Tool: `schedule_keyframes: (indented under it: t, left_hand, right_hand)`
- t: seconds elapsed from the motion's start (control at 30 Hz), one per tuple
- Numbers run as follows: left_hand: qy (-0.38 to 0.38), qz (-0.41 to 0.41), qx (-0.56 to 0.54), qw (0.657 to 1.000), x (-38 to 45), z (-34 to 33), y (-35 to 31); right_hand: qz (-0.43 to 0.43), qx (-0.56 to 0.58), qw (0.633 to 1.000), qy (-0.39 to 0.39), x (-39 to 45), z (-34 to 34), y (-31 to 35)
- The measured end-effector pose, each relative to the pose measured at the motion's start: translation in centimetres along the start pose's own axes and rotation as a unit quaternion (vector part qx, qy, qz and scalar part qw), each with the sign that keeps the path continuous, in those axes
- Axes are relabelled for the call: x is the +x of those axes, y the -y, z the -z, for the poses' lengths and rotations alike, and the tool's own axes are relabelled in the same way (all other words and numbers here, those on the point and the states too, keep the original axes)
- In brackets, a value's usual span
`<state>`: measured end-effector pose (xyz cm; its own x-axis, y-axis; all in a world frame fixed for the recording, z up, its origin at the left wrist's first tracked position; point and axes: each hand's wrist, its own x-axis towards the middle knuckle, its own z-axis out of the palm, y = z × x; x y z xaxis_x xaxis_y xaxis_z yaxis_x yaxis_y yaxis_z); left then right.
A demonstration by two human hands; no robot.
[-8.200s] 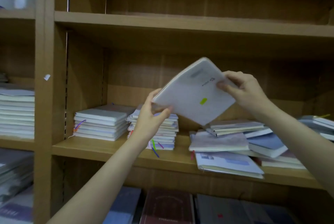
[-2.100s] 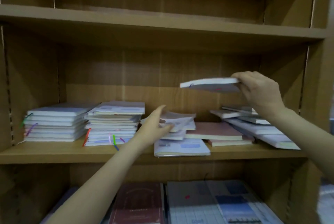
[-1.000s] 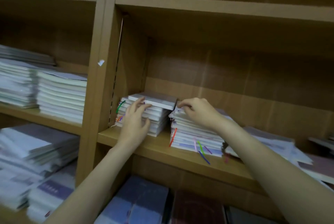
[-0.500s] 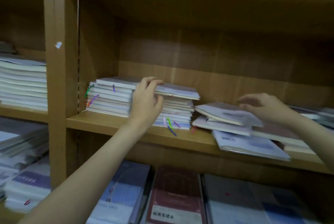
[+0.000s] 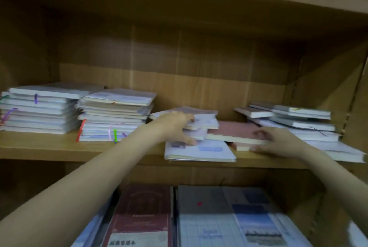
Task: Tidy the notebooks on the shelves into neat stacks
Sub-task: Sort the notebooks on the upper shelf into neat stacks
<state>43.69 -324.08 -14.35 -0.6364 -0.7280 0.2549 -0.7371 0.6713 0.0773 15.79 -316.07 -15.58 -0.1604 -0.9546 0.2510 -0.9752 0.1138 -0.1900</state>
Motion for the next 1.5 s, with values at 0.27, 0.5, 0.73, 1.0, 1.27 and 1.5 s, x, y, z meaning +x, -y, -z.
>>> schedule_keyframes:
  t: [0.27, 0.5, 0.73, 1.0, 1.27, 1.5]
  left_hand:
    - [-0.081, -0.039, 0.214, 0.973, -0.7, 0.5, 0.2]
    - [-0.141, -0.035, 0.217, 0.965, -0.2, 1.9, 0.7]
    - [-0.18, 0.043, 0.114, 0.976, 0.2, 3.6, 2.0]
    - [-0.013, 0.015, 0.172, 0.985, -1.4, 0.8, -0.4]
    - [-0.071, -0.041, -0.207, 0.975, -2.3, 2.2, -3.4]
    - [-0.011, 0.086, -0.543, 0.835, -0.6, 1.4, -6.7]
  right_hand:
    - [0.079, -0.094, 0.988, -0.088, -0.1, -0.5, 0.4]
    - [0.142, -0.201, 0.936, -0.253, -1.8, 1.7, 1.9]
    - [0.13, -0.088, 0.923, -0.352, -3.9, 10.7, 3.0]
    - [-0.133, 0.288, 0.877, -0.362, -5.0, 13.2, 1.6]
    - [-0.179, 0.559, 0.77, -0.251, -4.3, 7.7, 2.3]
    - [-0.13, 0.615, 0.726, -0.279, -4.5, 7.5, 3.2]
